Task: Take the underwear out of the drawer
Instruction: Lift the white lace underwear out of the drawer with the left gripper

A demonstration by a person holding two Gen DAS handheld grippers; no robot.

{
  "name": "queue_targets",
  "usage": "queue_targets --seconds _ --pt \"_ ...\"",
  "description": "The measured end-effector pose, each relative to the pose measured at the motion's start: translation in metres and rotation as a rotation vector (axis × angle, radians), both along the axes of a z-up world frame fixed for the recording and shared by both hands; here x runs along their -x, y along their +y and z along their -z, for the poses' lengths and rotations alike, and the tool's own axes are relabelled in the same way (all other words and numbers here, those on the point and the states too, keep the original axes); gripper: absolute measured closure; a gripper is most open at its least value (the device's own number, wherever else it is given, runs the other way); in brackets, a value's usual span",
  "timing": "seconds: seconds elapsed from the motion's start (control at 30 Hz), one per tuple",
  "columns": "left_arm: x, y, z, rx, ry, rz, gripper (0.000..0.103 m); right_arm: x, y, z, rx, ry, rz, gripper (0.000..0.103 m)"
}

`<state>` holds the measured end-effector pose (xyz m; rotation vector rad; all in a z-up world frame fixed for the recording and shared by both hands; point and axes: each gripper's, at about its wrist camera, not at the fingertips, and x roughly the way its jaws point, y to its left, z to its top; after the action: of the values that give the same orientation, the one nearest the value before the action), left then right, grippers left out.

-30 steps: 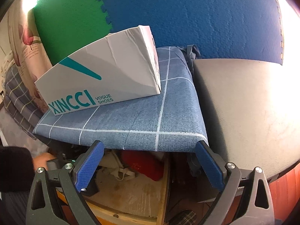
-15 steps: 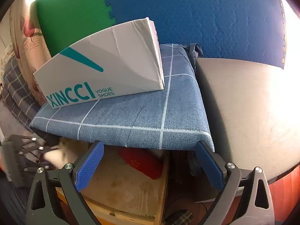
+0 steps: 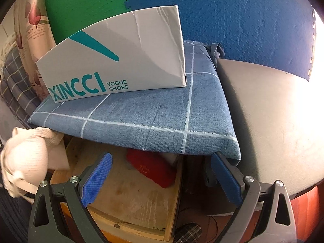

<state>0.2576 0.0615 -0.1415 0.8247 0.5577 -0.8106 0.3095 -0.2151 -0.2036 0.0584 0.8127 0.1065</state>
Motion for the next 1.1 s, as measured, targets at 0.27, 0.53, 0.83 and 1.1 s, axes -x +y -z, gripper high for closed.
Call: queue_targets --seconds 0.27,0.53,0.83,1.1 --pt "0.025 -0.005 -0.027 0.046 -0.022 -0.016 0.083 0.004 0.001 -0.001 0.003 -0.010 0.000 0.006" --pt "0.049 -0.014 -0.054 0.050 -0.060 -0.083 0.083 0.002 0.004 0.000 0.002 -0.004 -0.011 0.006" --pt "0.028 0.015 -0.118 0.065 -0.176 -0.178 0.083 0.000 0.023 0.008 0.048 0.037 -0.071 0.006" --pt "-0.014 0.030 -0.202 0.104 -0.337 -0.240 0.083 -0.003 0.034 0.016 0.078 0.071 -0.099 0.006"
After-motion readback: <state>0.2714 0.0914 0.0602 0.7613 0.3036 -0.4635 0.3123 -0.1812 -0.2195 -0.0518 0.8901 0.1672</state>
